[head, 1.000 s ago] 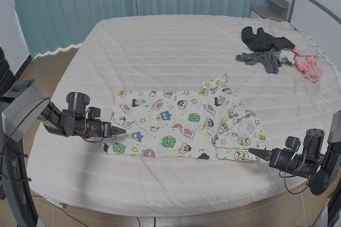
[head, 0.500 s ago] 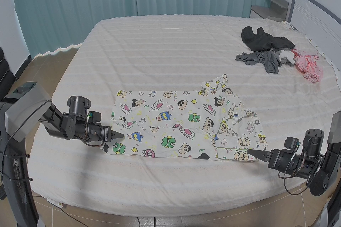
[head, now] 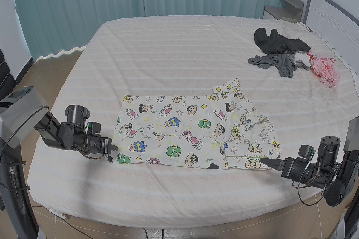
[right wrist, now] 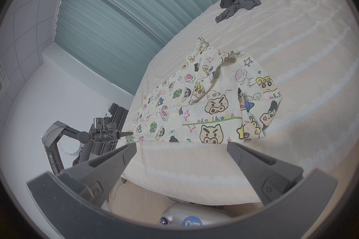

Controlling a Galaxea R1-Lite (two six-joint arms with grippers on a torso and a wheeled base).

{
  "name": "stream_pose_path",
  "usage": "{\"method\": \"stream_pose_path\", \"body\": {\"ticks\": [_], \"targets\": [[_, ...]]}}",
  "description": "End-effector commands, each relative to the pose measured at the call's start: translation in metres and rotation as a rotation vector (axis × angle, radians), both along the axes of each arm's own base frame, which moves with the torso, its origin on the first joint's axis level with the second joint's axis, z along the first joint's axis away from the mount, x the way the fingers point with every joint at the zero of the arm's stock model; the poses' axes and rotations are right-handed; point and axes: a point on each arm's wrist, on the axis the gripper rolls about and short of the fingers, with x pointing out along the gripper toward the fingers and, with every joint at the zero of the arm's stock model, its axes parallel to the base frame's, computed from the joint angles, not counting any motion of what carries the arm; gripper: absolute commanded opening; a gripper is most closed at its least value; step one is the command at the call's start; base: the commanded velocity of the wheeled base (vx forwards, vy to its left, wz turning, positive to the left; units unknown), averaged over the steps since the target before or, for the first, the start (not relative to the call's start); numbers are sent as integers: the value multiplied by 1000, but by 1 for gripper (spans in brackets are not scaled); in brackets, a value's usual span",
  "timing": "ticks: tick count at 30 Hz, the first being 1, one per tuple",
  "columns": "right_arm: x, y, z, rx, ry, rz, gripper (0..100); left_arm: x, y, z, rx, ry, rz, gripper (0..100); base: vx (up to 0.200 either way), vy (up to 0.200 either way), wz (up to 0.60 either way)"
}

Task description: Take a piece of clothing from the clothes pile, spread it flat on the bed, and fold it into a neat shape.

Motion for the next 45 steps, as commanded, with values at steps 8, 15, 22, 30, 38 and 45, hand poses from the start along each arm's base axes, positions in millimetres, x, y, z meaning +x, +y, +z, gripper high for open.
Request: {"method": "stream_pose_path", "body": {"ticks": [8,15,22,30,38,45], "targets": [[0,1,-1,0,-4,5,100,-21,-1,11,20,40,-25,0,0,0,0],[1,2,-1,1,-5,6,100,-23,-1,6,18,56,-27,0,0,0,0],[0,1,2,2,-16,6,100,-26,-2,11,-9,70,7,100,0,0,0],[-2,1,8,5,-43,5,100,-50,-1,55,-162,71,171,100,0,0,0],[-4,3,9,5,-45,13,100,-80,0,87,-229,31,191,100,100,0,0],[-4,4,12,8,-59,17,100,-85,-1,86,-220,33,188,100,200,0,0]]}}
